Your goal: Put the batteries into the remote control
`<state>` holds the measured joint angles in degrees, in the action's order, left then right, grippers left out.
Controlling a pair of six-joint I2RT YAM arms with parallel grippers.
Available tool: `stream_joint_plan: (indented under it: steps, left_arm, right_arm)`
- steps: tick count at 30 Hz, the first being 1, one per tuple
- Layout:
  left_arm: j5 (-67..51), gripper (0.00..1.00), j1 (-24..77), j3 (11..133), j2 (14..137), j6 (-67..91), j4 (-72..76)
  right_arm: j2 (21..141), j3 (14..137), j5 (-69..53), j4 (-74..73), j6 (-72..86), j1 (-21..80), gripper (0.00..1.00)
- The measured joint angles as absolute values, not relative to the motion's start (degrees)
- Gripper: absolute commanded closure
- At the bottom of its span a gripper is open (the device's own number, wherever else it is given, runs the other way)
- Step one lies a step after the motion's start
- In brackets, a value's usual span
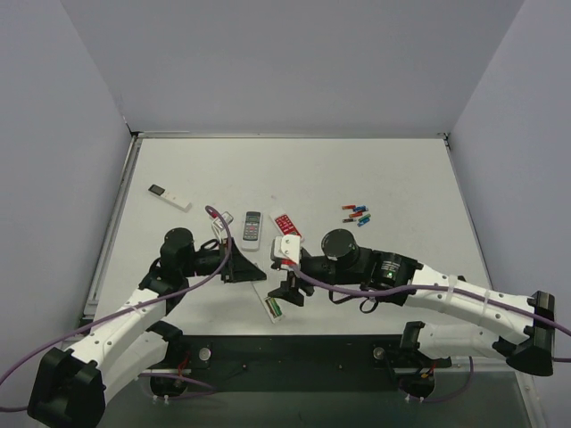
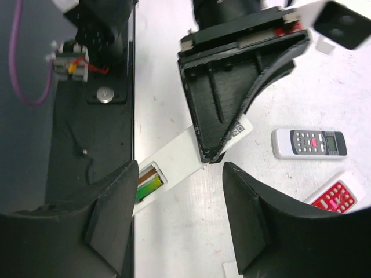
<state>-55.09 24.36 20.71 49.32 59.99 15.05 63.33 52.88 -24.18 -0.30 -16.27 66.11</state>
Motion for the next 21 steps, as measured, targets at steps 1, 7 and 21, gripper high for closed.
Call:
stream_joint_plan:
  steps: [1, 7, 21]
  left_arm:
    - [-54.87, 1.00, 24.36, 20.71, 49.43, 59.64, 14.90]
    - [-53.08, 1.00, 24.36, 20.73, 49.58, 59.13, 15.44]
    - [-50.00, 1.00, 24.36, 20.73, 47.24, 63.83, 23.70]
  right_arm:
    - [62.33, 52.86, -23.22, -0.03, -13.63, 65.84, 0.41]
    - [59.46, 50.39, -22.04, 2.72, 2.00, 63.13, 0.41]
    - [59.72, 37.04, -28.99, 12.67, 24.03, 58.94, 0.49]
